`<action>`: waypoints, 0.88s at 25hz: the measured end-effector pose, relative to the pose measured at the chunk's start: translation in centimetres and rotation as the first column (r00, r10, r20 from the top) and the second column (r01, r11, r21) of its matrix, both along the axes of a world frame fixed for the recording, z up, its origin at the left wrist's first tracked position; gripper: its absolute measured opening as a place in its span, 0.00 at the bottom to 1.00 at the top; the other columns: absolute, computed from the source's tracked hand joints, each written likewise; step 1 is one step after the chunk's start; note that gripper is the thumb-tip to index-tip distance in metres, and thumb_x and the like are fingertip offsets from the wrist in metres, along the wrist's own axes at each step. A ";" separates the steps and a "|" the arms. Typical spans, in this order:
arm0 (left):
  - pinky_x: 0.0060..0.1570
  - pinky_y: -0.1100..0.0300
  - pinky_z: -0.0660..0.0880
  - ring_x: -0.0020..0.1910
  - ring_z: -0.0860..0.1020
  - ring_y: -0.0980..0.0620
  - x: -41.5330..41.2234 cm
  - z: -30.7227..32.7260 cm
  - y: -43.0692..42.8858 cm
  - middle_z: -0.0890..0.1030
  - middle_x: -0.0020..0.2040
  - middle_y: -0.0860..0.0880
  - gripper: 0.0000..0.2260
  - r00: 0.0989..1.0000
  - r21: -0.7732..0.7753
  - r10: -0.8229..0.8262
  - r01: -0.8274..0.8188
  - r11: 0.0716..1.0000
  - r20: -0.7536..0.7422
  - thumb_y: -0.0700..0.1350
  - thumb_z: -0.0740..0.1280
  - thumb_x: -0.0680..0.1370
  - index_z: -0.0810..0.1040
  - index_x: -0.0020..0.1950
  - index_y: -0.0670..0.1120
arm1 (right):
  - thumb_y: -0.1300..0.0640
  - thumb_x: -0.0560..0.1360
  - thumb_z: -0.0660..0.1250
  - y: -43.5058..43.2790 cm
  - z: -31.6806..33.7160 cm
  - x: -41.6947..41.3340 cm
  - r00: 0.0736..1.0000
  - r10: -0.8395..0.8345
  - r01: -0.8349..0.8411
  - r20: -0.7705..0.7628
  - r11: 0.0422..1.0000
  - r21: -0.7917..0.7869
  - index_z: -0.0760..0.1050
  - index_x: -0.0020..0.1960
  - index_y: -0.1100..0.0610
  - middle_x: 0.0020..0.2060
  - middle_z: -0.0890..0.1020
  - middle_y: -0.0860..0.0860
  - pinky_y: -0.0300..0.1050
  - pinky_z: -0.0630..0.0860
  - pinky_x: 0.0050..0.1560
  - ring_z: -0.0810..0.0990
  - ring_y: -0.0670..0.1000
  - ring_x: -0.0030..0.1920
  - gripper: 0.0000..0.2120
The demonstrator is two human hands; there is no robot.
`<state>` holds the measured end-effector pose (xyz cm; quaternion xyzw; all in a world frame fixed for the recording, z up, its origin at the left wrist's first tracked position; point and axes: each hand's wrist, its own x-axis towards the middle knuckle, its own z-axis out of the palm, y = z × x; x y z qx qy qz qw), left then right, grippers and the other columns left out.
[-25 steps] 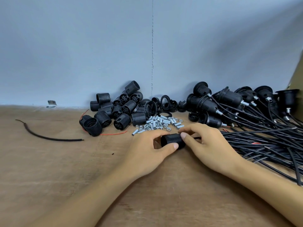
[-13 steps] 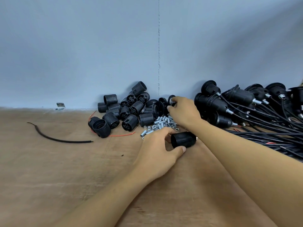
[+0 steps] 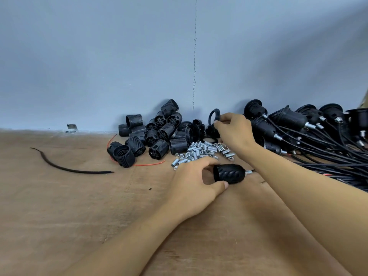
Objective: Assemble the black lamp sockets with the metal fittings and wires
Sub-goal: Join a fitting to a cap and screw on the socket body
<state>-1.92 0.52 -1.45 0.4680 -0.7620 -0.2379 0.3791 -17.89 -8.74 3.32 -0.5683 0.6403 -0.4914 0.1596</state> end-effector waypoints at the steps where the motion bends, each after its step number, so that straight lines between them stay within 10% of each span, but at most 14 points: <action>1: 0.33 0.74 0.62 0.35 0.73 0.72 0.0 0.0 0.2 0.74 0.35 0.76 0.18 0.999 -0.018 -0.011 0.012 1.000 0.044 0.55 0.77 0.70 0.81 0.59 0.60 | 0.55 0.78 0.66 1.2 0.3 -0.3 0.996 0.053 -0.053 0.076 0.999 0.001 0.82 0.51 0.56 0.40 0.84 0.50 0.41 0.78 0.36 0.81 0.48 0.32 0.08; 4: 0.39 0.70 0.66 0.38 0.74 0.69 -0.3 0.1 0.6 0.78 0.42 0.74 0.25 0.996 -0.009 -0.022 0.023 1.000 0.083 0.64 0.73 0.66 0.78 0.62 0.62 | 0.56 0.80 0.64 5.2 0.9 -1.4 0.926 0.250 -0.277 0.282 0.959 0.059 0.82 0.46 0.57 0.38 0.83 0.50 0.37 0.68 0.30 0.74 0.46 0.29 0.10; 8: 0.50 0.66 0.71 0.48 0.80 0.66 -0.1 0.9 0.4 0.84 0.52 0.64 0.42 0.980 0.201 0.030 0.011 0.980 -0.199 0.74 0.68 0.64 0.69 0.74 0.58 | 0.56 0.82 0.62 9.9 0.6 -2.9 0.903 0.398 -0.421 0.161 0.896 0.143 0.81 0.38 0.54 0.31 0.79 0.44 0.29 0.65 0.30 0.71 0.42 0.31 0.16; 12: 0.47 0.71 0.74 0.47 0.84 0.64 -0.4 1.2 0.4 0.87 0.43 0.59 0.04 0.907 0.091 0.056 -0.019 0.996 -0.417 0.48 0.68 0.81 0.82 0.53 0.56 | 0.51 0.81 0.63 11.1 -0.6 -3.2 0.917 0.385 -0.360 -0.107 0.912 0.197 0.80 0.49 0.56 0.41 0.80 0.50 0.37 0.67 0.42 0.73 0.43 0.39 0.11; 18: 0.47 0.68 0.77 0.44 0.83 0.64 0.0 0.9 0.6 0.86 0.42 0.59 0.05 0.876 -0.001 0.126 -0.143 0.990 -0.466 0.43 0.74 0.77 0.81 0.42 0.51 | 0.44 0.75 0.70 12.4 -2.0 -5.7 0.718 0.408 -0.336 -0.564 0.913 0.233 0.70 0.71 0.42 0.60 0.77 0.38 0.31 0.66 0.61 0.73 0.40 0.59 0.25; 22: 0.42 0.80 0.67 0.43 0.77 0.75 -0.7 0.7 1.3 0.82 0.40 0.67 0.08 0.948 0.026 0.128 -0.126 0.992 -0.292 0.45 0.74 0.76 0.79 0.39 0.48 | 0.48 0.76 0.72 12.0 -2.9 -5.3 0.807 0.355 -0.394 -0.471 0.919 0.017 0.75 0.68 0.44 0.59 0.81 0.38 0.30 0.72 0.55 0.77 0.40 0.58 0.22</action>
